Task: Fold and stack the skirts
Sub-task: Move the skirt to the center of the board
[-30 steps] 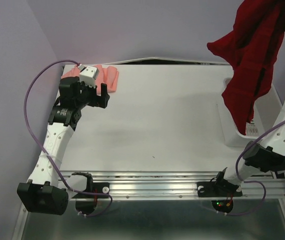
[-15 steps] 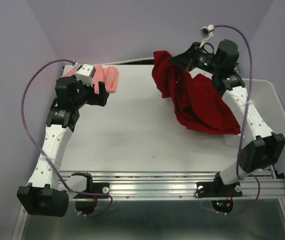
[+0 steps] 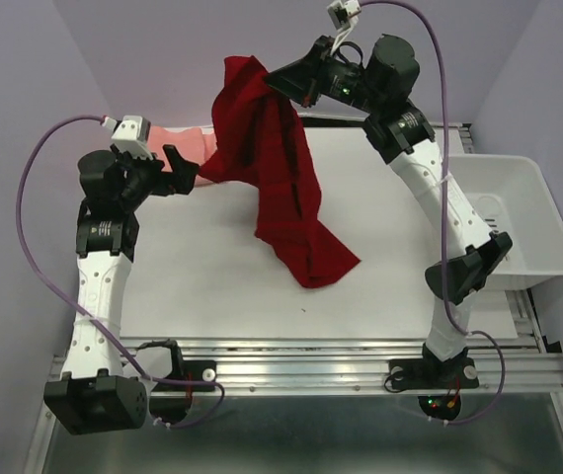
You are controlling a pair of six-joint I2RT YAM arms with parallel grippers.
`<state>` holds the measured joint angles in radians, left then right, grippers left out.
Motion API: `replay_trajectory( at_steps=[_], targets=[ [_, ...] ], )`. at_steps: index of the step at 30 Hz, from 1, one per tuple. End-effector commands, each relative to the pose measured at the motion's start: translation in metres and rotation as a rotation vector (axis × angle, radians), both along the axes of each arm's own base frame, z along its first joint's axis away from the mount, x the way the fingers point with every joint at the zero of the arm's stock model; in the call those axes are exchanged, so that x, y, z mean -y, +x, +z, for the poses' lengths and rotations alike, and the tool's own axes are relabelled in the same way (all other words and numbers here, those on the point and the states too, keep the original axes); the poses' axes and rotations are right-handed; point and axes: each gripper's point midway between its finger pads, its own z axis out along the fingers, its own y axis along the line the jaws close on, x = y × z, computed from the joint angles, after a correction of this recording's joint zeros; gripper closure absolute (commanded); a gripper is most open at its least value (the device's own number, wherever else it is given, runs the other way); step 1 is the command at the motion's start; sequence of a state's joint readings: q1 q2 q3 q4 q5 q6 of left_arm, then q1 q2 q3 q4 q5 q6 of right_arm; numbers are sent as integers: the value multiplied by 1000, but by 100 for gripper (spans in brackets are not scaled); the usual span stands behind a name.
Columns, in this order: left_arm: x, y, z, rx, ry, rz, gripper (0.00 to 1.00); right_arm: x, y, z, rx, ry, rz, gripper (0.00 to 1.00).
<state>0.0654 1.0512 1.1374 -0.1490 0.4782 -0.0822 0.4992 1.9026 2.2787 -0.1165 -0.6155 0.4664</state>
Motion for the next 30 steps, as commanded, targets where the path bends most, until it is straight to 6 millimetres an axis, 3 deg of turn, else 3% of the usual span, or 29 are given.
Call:
replay_trajectory(
  at_steps=[1, 3, 4, 8, 9, 11, 12, 13, 16, 17, 18, 20, 22, 23, 25, 29, 30],
  targets=[
    [-4, -9, 35, 117, -23, -12, 1, 11, -19, 54, 123, 106, -42, 99],
    [-7, -9, 30, 114, 3, -12, 2, 13, -18, 36, 90, 77, -59, 99],
    [-7, -9, 22, 92, 16, -16, 1, 14, -20, 3, 52, 14, -63, 99],
    [-10, -10, -9, 57, 165, -74, 2, 29, -30, -98, -17, -196, -98, 99],
    [-12, -11, -15, 55, 196, -78, 1, 40, -44, -149, -83, -280, -97, 99],
    [-17, -13, -36, 45, 265, -79, 1, 61, -57, -211, -102, -426, -113, 99],
    [-17, -17, -39, 50, 281, -86, 2, 77, -72, -264, -163, -514, -126, 99],
    [-17, -19, -52, 28, 300, -100, 2, 97, -71, -298, -137, -637, -161, 87],
    [-17, -21, -73, -26, 312, -127, 2, 136, -73, -371, -242, -840, -233, 48],
    [-17, -20, -80, -43, 324, -139, 1, 163, -63, -381, -280, -884, -311, 21],
    [-18, -19, -83, -55, 324, -135, 2, 177, -57, -382, -293, -889, -352, 12],
    [-24, -17, -89, -73, 330, -103, 2, 189, -49, -366, -250, -895, -365, 0],
    [-26, -14, -91, -86, 306, -87, 2, 184, -50, -352, -232, -883, -336, 0],
    [-26, -12, -93, -103, 276, -76, 2, 175, -44, -329, -223, -832, -334, 0],
    [-26, -7, -94, -118, 239, -62, 2, 157, -41, -314, -249, -785, -301, 1],
    [-24, 2, -99, -159, 128, -93, 2, 80, -51, -282, -295, -585, -105, 12],
    [-25, 6, -105, -179, 110, -97, 2, 63, -49, -283, -351, -540, -75, 19]
  ],
)
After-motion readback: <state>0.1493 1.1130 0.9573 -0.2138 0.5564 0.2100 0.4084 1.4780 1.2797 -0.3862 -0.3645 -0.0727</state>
